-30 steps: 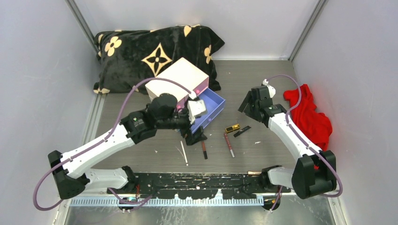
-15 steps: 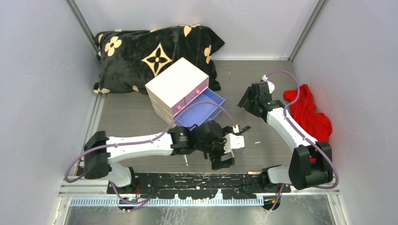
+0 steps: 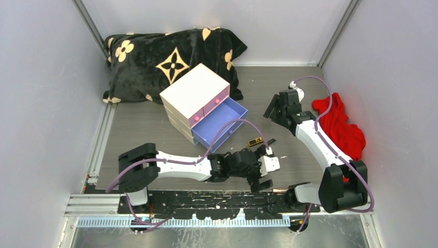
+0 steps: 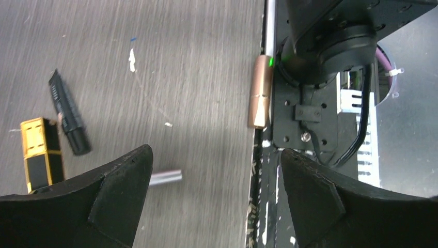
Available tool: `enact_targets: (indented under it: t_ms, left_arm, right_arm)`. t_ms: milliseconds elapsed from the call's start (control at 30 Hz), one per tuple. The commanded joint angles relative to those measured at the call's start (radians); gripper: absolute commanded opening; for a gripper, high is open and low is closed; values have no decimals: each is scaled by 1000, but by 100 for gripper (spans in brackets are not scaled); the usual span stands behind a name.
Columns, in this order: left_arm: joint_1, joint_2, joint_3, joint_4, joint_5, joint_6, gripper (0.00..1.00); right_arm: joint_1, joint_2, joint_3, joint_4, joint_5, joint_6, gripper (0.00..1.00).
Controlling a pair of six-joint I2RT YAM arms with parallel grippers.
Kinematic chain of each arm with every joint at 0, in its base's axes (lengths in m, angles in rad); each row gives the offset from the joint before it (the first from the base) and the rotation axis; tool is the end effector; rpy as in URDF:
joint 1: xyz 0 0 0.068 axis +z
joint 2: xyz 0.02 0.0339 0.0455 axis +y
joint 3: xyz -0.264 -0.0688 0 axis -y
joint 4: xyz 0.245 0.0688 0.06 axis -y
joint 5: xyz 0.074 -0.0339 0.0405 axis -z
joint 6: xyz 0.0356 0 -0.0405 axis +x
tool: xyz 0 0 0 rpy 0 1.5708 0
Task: Organize the makeup
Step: Pick up the lipstick at the center of the board.
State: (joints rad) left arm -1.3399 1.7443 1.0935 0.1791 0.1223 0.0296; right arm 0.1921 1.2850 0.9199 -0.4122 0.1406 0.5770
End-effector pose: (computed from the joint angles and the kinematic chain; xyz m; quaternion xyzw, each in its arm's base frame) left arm 0.0860 -0.3848 0.2232 0.5631 0.6391 -0.3590 0.3816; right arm 0.2696 0.0474 0.2587 0.2026 0.8979 0.0846 0.3816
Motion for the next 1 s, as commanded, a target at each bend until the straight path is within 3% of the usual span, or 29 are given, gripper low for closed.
enact_targets:
  t_ms: [0, 600, 967]
  left_arm:
    - [-27, 47, 11, 223, -40, -37, 94]
    - [-82, 240, 7, 406, -77, -92, 94]
    - [-82, 309, 43, 416, -35, -102, 94]
  right_arm:
    - [-7, -37, 7, 32, 1, -32, 67]
    - [-27, -44, 14, 26, 2, -76, 68]
    - [-46, -43, 10, 28, -5, -93, 68]
